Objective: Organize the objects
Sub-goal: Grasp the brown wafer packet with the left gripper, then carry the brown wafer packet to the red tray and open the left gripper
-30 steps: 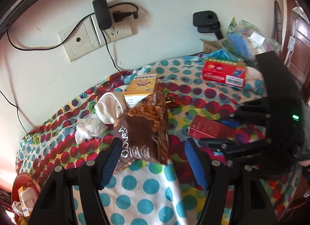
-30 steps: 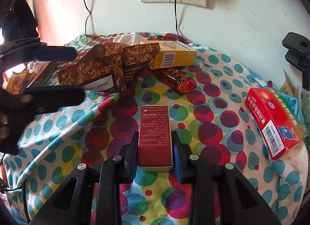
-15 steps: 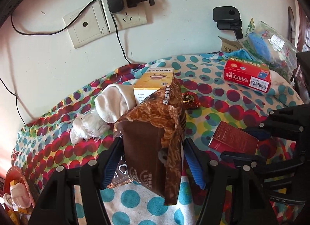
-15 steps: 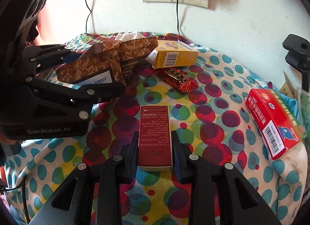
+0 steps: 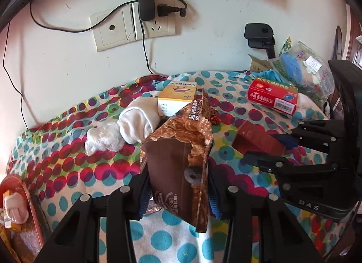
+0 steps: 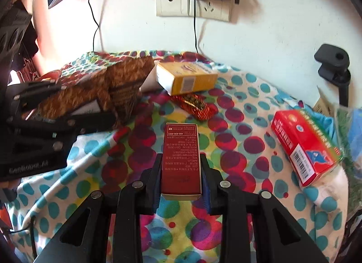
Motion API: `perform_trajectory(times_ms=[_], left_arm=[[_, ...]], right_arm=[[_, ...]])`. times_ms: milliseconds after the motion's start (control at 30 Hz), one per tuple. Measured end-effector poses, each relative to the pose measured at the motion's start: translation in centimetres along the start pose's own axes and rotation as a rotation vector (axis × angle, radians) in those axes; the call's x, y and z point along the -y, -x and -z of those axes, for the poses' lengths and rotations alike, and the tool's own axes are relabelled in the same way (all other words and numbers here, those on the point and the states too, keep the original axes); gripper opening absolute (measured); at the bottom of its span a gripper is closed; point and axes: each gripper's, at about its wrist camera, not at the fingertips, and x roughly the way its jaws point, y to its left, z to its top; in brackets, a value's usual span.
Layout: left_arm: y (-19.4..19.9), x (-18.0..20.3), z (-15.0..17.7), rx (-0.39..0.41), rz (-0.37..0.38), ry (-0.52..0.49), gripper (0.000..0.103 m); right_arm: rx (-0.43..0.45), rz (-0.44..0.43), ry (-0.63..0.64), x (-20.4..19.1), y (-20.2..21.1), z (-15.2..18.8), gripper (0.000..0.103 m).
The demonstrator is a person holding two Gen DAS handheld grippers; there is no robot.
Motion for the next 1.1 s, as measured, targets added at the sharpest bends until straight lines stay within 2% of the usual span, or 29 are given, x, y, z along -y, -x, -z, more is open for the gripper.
perform_trajectory(times_ms=[267,400,667,800,1033,1100], left_arm=[[3.4,-0.5,1.2,0.034,0.005,0.031,0.043],[5.9,-1.1,2.3,0.046,-0.008,0.034,0.043],[9.2,-4.1,4.4,0.053,0.008,0.093,0.043],[10.6,-5.0,5.3,0.081,-0.018,0.085,0.043],[11.9,-7.0,6.6,0.115,-0.001,0.139,0.043],[12.0,-7.5,6.6,0.100,0.004,0.146,0.043]], right_arm=[[0.035,-0.002,-0.087,-1.9,0.3,-1.6,0.027],[0.024,-0.013,-0.145,-2.3,-0.9,-2.2,0.028],[-0.011,0.061,-0.124,-3.8,-2.5,-1.8,0.028],[-0.028,0.085,-0.136,-3.7,-3.0,-1.5,0.028],[-0.057,0.124,-0.095,-4.3,-3.7,-1.5,0.028],[-0.058,0.139,-0.087,-4.5,-3.7,-1.5,0.028]])
